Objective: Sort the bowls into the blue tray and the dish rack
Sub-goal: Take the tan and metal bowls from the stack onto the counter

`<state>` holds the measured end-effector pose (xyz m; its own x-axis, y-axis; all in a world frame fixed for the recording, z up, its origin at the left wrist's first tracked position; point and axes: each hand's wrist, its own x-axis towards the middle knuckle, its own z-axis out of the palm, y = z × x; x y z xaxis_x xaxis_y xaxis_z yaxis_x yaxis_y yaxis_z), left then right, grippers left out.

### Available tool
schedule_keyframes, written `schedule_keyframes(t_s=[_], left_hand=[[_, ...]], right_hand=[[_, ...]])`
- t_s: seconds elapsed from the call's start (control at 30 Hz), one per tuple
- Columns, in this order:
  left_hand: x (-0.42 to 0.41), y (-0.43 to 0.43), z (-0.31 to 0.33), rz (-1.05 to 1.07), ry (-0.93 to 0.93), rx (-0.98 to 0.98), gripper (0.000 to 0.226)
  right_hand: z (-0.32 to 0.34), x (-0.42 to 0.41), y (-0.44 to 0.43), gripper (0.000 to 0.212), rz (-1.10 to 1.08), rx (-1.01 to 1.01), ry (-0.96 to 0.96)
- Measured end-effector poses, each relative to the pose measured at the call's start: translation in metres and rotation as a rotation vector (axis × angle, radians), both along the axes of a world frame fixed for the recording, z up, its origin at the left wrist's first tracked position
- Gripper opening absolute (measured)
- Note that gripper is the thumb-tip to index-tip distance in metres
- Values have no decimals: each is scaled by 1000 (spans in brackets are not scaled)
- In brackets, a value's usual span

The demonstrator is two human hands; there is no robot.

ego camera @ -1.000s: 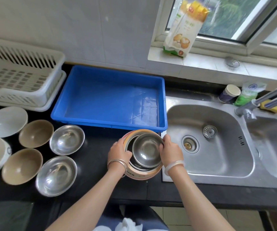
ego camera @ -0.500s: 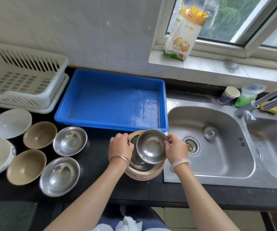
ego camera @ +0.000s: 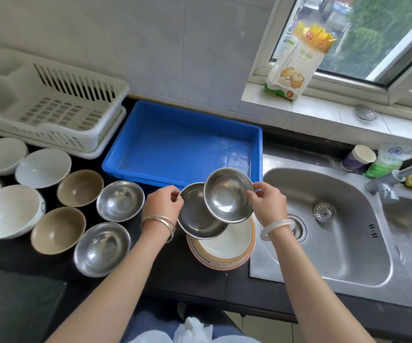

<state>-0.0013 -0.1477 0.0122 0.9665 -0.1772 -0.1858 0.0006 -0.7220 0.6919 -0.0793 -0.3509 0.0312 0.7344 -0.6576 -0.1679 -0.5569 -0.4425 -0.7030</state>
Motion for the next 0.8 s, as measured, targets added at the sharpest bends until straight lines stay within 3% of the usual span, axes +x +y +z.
schedule_keyframes(t_s=[0.4, 0.8], left_hand=[[-30, 89, -29, 221, 139, 72, 14], [-38, 99, -60, 232, 224, 141, 18]], right_hand=[[-32, 81, 60, 20, 324, 66, 160], [-63, 102, 102, 25, 501, -135, 416]])
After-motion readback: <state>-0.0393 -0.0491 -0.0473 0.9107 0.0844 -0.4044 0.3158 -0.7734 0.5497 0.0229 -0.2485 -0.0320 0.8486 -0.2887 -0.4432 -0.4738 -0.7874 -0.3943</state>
